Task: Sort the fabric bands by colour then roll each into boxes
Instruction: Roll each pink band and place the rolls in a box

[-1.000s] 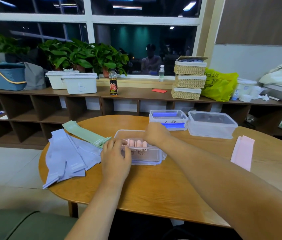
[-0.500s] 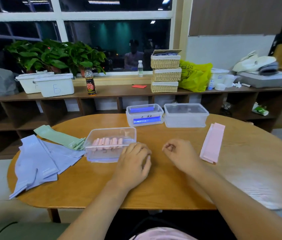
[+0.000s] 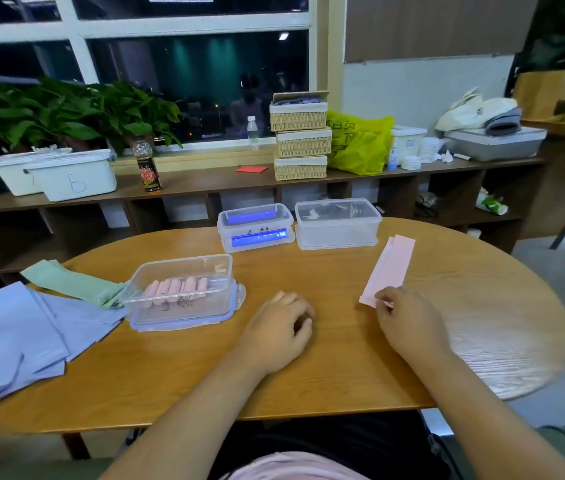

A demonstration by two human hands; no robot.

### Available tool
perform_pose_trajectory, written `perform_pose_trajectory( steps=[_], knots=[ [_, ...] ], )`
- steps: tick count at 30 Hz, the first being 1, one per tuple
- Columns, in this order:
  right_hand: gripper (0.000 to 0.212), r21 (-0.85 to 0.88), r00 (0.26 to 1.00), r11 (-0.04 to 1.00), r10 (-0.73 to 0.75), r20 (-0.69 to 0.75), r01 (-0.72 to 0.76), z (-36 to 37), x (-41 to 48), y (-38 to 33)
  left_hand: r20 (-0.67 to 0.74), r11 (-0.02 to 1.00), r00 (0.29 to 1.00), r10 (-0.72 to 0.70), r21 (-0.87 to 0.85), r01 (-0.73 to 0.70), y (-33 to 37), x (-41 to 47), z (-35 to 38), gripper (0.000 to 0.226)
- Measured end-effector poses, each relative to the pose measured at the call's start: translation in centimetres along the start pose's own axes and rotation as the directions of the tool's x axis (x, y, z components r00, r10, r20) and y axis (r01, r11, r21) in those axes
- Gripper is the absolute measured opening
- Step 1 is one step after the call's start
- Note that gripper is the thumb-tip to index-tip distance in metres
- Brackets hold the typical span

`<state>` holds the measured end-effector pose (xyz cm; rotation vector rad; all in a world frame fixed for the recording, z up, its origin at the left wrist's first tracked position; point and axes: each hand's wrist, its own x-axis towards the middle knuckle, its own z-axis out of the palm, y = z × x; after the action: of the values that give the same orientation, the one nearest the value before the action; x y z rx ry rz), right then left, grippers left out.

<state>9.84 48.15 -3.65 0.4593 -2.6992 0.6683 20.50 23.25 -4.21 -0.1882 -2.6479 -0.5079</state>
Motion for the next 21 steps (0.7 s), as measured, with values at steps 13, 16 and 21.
perform_pose_trajectory(
  steps=[13,16,21],
  knots=[
    [0.022,0.593,0.989,0.792,-0.108,-0.102,0.147,-8.2,4.2,-8.1,-0.064,0.949,0.976,-0.209,-0.255,0.186,0.3,-0.7,-1.3,0.044],
    [0.023,0.777,0.991,0.621,-0.129,-0.032,0.105,-10.1,5.1,-10.4,-0.078,0.872,0.958,-0.275,-0.439,0.215,0.3,-0.8,-1.7,0.058],
    [0.025,0.901,0.987,0.433,-0.145,0.067,0.003,-10.8,5.9,-12.4,-0.053,0.696,0.939,-0.339,-0.686,0.213,0.4,-1.0,-2.5,0.053]
  ],
)
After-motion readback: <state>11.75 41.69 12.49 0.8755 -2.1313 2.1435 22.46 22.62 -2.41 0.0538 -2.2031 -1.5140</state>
